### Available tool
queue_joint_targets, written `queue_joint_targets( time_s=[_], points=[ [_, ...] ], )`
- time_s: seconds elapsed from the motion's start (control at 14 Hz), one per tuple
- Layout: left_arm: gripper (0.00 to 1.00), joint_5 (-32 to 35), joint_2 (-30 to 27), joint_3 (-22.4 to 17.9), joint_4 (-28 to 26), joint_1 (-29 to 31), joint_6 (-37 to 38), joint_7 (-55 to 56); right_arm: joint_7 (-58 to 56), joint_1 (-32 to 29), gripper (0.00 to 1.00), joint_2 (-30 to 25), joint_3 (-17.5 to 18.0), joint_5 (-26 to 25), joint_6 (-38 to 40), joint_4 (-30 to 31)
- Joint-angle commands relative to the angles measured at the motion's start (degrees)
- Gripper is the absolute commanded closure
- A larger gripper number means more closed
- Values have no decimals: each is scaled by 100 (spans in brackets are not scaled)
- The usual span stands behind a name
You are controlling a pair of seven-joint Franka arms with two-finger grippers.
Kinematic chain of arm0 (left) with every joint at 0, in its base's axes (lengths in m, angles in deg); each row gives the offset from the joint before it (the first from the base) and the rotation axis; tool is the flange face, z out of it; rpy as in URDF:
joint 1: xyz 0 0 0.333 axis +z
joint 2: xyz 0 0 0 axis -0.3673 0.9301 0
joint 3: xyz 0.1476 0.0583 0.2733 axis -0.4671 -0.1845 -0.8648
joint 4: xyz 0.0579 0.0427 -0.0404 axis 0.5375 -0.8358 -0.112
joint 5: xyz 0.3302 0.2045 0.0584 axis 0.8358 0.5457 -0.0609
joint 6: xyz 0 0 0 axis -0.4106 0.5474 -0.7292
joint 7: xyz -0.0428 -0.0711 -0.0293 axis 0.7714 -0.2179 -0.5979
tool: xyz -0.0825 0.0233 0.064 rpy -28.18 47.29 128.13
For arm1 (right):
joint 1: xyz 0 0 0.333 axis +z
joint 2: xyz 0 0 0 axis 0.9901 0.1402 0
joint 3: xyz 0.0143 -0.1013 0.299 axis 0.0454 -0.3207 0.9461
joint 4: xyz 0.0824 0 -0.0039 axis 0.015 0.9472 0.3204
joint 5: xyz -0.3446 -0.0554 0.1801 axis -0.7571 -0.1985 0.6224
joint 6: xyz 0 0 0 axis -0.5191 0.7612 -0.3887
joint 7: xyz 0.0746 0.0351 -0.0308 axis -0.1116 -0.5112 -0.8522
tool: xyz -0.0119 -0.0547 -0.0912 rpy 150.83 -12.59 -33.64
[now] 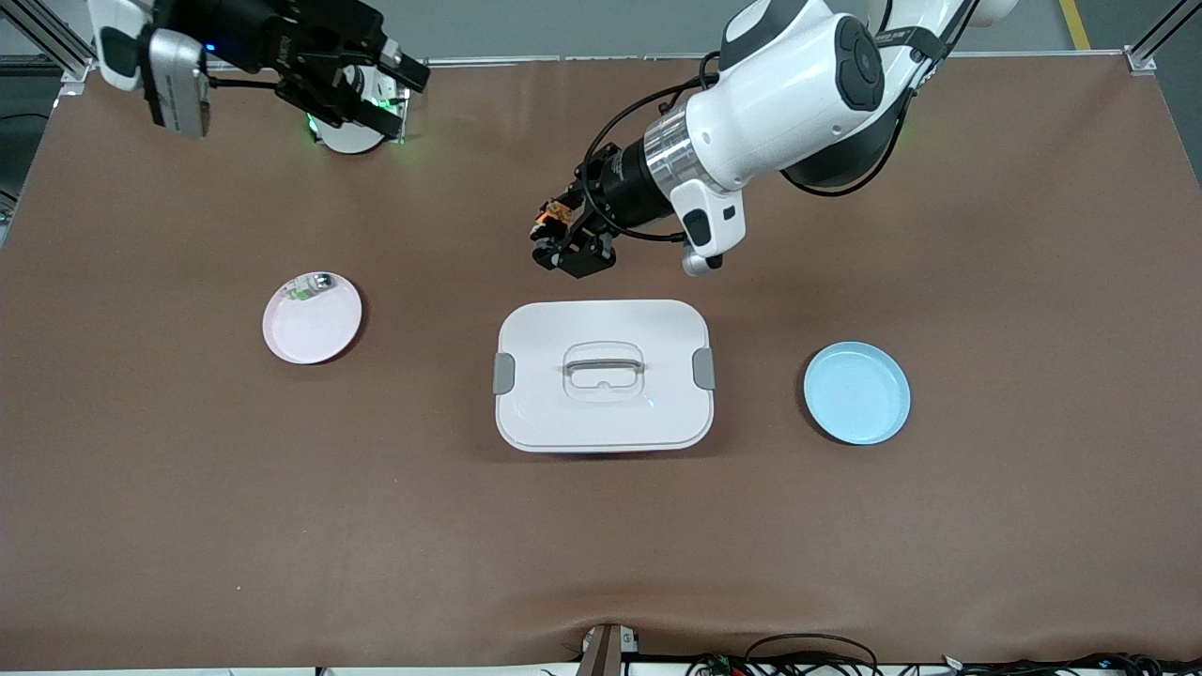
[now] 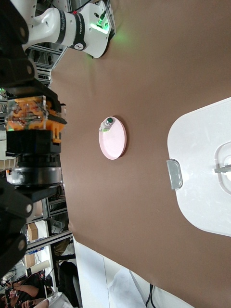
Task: Transfer orange switch to right arm and place
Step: 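Hold the switch with the left gripper while the right gripper approaches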
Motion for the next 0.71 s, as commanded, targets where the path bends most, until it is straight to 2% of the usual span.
queue_joint_targets(
  time_s=[0.0, 0.64],
  points=[
    [67, 135, 12, 1, 70, -18, -50, 92, -24, 181, 0, -84, -53, 92, -284, 288],
    [66, 135, 29, -8, 61, -9, -67, 48, 37, 497, 0, -14, -53, 101, -767, 403]
  ],
)
